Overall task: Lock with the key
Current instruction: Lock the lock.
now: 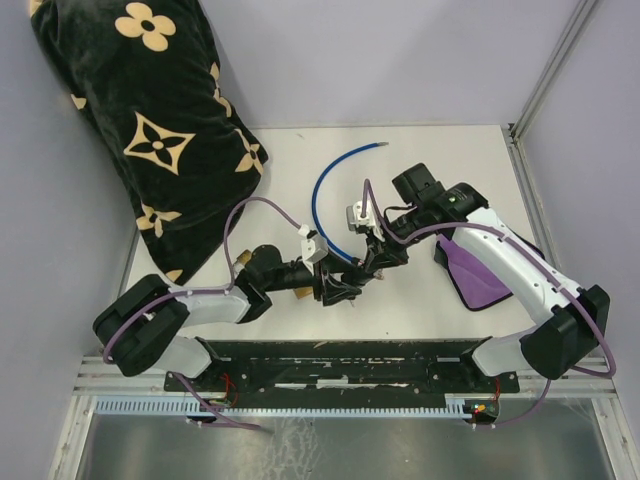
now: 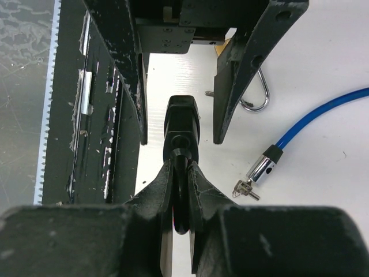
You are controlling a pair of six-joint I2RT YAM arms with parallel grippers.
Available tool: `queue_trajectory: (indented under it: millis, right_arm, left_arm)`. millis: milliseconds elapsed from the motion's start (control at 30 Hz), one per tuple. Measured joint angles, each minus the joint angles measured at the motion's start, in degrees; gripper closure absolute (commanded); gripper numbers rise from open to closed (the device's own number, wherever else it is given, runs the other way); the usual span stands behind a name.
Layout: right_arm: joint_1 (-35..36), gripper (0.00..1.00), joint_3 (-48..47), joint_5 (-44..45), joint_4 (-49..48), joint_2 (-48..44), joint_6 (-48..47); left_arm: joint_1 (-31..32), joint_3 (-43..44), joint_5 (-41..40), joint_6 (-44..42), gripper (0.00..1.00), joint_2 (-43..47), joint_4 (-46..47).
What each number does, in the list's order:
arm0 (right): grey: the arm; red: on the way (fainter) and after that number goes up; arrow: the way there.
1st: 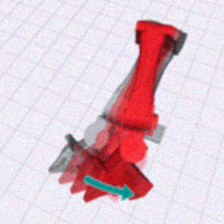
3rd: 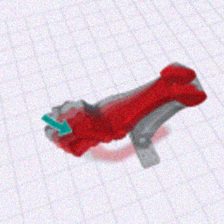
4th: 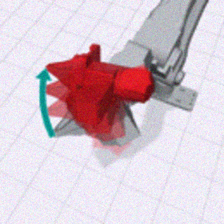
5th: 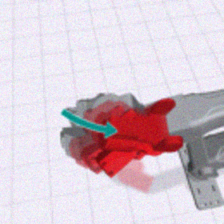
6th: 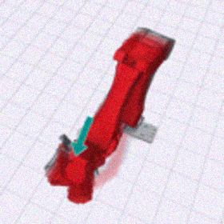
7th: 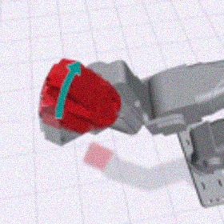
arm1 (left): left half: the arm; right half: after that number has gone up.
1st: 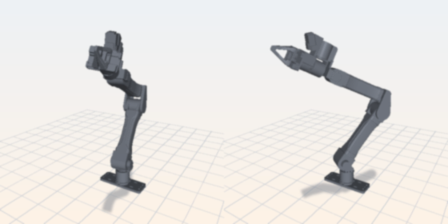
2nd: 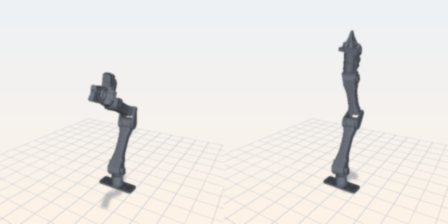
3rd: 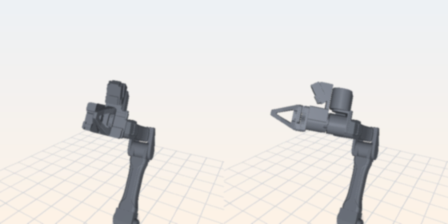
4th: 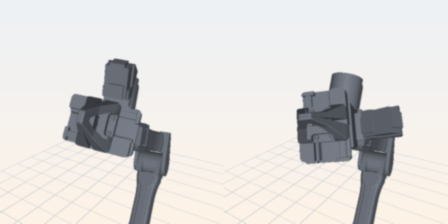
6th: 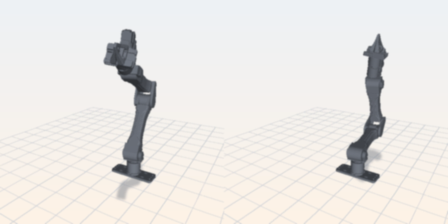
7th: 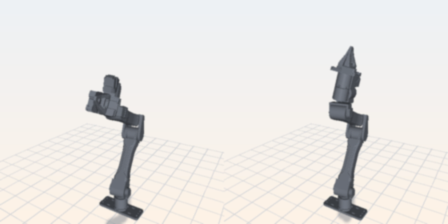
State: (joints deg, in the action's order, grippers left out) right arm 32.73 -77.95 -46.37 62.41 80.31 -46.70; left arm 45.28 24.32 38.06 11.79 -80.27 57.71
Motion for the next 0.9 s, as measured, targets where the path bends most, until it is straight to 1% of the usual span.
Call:
queue_trajectory:
  millis: [67,200,233,267,333,400,433,500,567,600,633,700,733,800,900]
  right_arm:
    - [0.15,0.96,0.22,0.00,-0.68,0.00,0.31]
    - [0.35,0.96,1.05,0.04,-1.38,0.02,0.39]
    - [0.48,0.96,1.29,0.09,-1.44,0.02,0.37]
    - [0.57,0.96,1.53,0.13,-1.53,0.02,0.37]
    - [0.85,0.96,2.12,0.28,-1.55,0.04,0.28]
    - [0.94,0.95,2.23,0.81,-2.01,0.07,0.15]
    - [0.92,0.93,2.25,0.94,-1.99,0.09,0.11]
    - [0.92,0.86,2.25,0.98,-1.90,0.13,0.15]
    - [0.94,0.67,2.25,0.83,-1.75,0.33,0.28]
    - [0.92,0.60,2.23,0.72,-1.55,0.48,0.46]
    - [0.90,0.49,2.21,0.20,-1.27,0.70,0.72]
    - [0.52,0.40,1.95,-1.05,-0.42,1.22,1.09]
    - [0.15,0.36,1.81,-1.86,0.07,1.38,0.94]
    - [-1.53,0.32,1.16,-3.56,1.33,1.40,1.16]
    - [-3.67,0.31,-0.13,-4.37,2.47,1.40,0.85]
  left_arm:
    - [0.63,0.17,-0.70,-0.31,0.42,-0.66,0.63]
    - [1.33,0.94,-1.60,-0.39,0.43,-2.40,1.18]
    - [1.36,1.03,-1.68,-0.37,0.46,-2.69,1.18]
    - [1.36,1.03,-1.81,-0.37,0.54,-2.91,1.18]
    - [1.36,1.14,-1.46,-0.35,0.79,-3.13,1.07]
    - [1.53,1.36,-1.42,-0.50,0.93,-3.28,0.76]
    - [1.64,1.49,-1.07,-0.87,0.96,-3.32,0.68]
    - [1.68,1.55,-0.96,-0.98,0.97,-3.43,0.61]
    - [1.68,1.55,-0.98,-1.01,0.97,-3.45,0.57]
    - [1.68,1.46,-1.03,-1.05,0.97,-3.45,0.52]
    - [1.68,1.22,-1.22,-1.20,0.97,-3.34,0.48]
    - [1.66,0.35,-1.84,-1.55,0.97,-2.78,-0.15]
    - [1.66,-0.26,-1.97,-1.92,0.97,-2.21,-1.01]
    - [1.55,-1.38,-2.08,-2.43,0.97,-1.16,-2.69]
    - [1.55,-2.25,-2.05,-3.13,0.97,0.22,-5.18]
